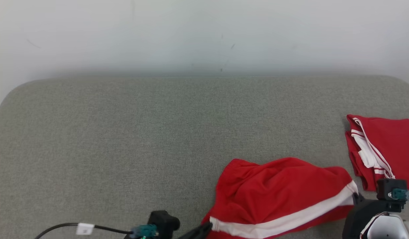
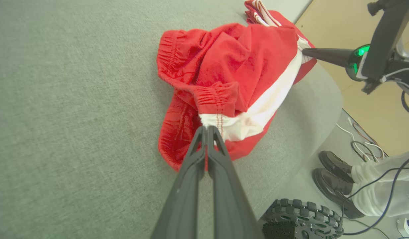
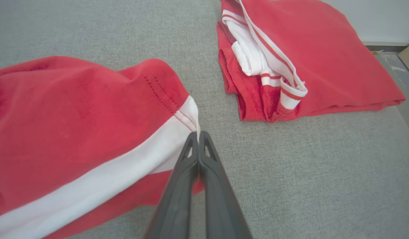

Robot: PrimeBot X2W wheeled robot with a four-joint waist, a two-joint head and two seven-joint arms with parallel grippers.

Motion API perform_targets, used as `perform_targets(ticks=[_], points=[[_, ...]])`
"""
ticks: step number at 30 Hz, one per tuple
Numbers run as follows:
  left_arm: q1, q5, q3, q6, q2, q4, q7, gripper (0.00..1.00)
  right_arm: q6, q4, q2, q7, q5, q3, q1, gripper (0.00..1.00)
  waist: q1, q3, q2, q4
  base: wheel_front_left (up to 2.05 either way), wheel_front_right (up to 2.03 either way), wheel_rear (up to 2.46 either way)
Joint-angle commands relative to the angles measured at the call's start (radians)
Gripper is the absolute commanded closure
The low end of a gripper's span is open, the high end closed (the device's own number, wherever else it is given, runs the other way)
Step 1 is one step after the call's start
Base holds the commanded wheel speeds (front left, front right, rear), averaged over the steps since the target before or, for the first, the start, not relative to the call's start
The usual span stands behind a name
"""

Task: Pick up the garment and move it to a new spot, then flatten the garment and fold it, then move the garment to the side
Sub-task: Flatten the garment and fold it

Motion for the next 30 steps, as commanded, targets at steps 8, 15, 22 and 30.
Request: perform_targets(ticks=[8, 15, 22, 30], points=[[0.014, -0.033, 0.114, 0.037, 0.016, -0.062, -0.148, 1.00, 0.001, -0.135, -0.004, -0.134, 0.048, 0.050, -0.033, 1.00, 0.0000, -0.013, -0.0001, 0.004, 0.00, 0.00, 0.00], [-0.008, -0.098, 0.244, 0.080, 0.010, -0.147, -0.240, 1.00, 0.000, -0.258, -0.029, -0.210, 0.148, 0.079, -0.066, 1.00, 0.0000, -0.007, -0.0001, -0.004, 0.00, 0.00, 0.00], [-0.068, -0.155, 0.331, 0.105, 0.002, -0.211, -0.246, 1.00, 0.001, -0.322, -0.025, -0.143, 0.346, 0.127, -0.144, 1.00, 0.0000, 0.044, -0.0001, -0.031, 0.00, 0.00, 0.00], [-0.469, -0.076, 0.365, 0.118, 0.059, -0.168, -0.057, 1.00, 0.001, -0.191, -0.152, -0.067, 0.392, 0.343, -0.534, 1.00, 0.0000, 0.297, -0.0001, -0.086, 0.00, 0.00, 0.00]])
